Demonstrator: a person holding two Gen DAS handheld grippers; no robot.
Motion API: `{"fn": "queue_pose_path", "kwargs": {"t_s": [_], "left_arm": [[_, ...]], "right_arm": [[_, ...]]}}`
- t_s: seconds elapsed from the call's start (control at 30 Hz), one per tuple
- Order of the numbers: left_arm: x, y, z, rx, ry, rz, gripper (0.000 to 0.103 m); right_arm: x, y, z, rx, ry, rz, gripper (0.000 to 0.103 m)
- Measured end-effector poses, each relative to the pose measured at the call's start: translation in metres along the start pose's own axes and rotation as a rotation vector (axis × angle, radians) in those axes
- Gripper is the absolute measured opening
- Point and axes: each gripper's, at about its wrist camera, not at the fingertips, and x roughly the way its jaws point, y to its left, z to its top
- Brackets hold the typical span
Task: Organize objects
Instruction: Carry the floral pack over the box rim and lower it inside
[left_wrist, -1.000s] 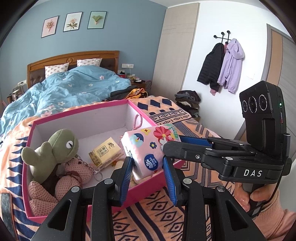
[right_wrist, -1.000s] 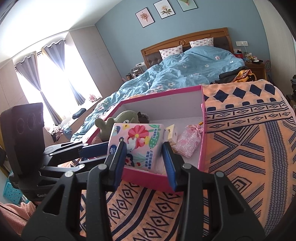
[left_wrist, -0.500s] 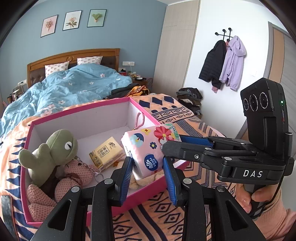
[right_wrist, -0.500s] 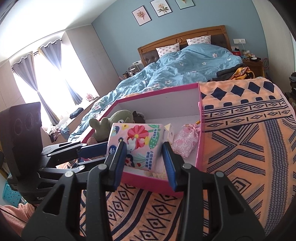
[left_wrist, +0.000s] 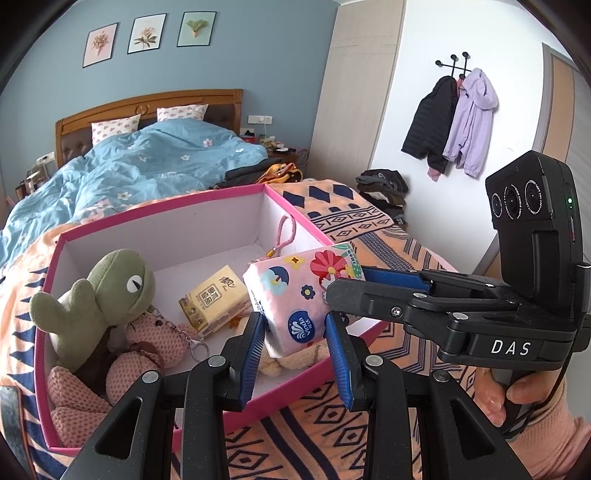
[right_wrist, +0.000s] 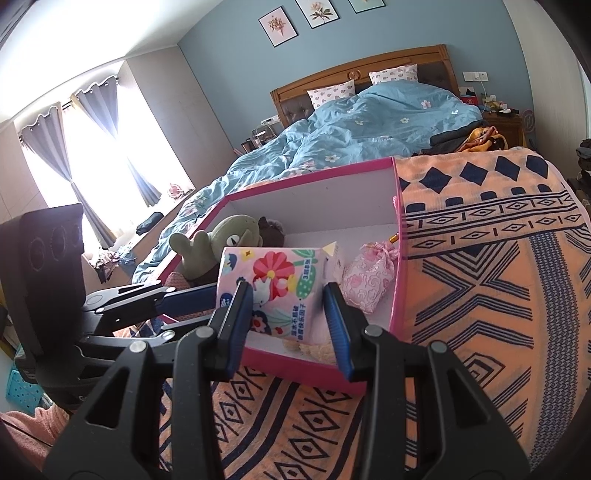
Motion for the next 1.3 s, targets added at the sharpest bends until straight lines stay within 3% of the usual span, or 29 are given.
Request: {"fn": "queue_pose_path", "kwargs": {"t_s": [1.3], "left_arm": [[0.022,0.014,-0.003,-0.059,0.061,0.002,0.034]], "right_arm": [[0.02,-0.001,-0.001,0.005,0.041,-0.022,0.043]]}}
